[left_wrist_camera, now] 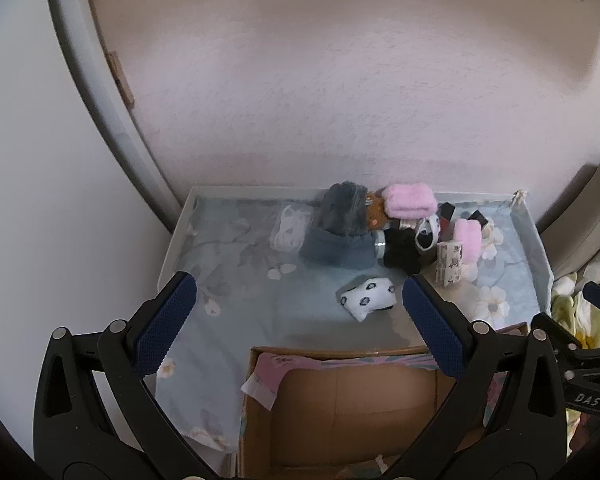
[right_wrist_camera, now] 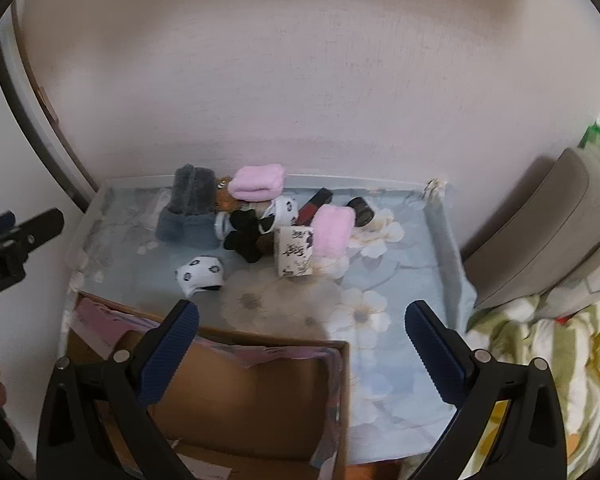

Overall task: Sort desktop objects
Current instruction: 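Move both grippers toward the grey fuzzy hat and tissue pack on the tray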

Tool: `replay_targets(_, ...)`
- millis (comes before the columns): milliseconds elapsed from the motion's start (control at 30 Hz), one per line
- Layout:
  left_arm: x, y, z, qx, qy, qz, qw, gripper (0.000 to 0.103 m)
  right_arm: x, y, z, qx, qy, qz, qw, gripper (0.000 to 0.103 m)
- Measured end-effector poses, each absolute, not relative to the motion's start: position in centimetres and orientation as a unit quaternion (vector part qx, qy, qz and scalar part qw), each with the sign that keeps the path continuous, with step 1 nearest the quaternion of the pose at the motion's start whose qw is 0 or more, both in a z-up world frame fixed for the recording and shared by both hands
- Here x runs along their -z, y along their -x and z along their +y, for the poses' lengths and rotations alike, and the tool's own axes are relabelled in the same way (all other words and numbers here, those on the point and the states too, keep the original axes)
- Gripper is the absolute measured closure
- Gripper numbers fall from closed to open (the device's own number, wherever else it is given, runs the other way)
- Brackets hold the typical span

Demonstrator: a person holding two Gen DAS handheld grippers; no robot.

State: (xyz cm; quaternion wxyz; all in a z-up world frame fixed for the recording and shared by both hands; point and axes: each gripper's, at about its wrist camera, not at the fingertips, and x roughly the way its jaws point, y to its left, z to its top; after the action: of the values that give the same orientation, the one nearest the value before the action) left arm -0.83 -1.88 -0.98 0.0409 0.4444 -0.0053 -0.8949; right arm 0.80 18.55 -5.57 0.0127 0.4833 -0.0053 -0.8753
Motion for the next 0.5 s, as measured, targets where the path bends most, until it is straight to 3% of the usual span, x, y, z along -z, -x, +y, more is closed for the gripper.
replay_targets(500,1.8,1.3,-3.5,0.891,-0.453,0.02,0.014,0.0,5.5,-0.5,18.5,0.879,-0.476,-0.011,0.028,0.0)
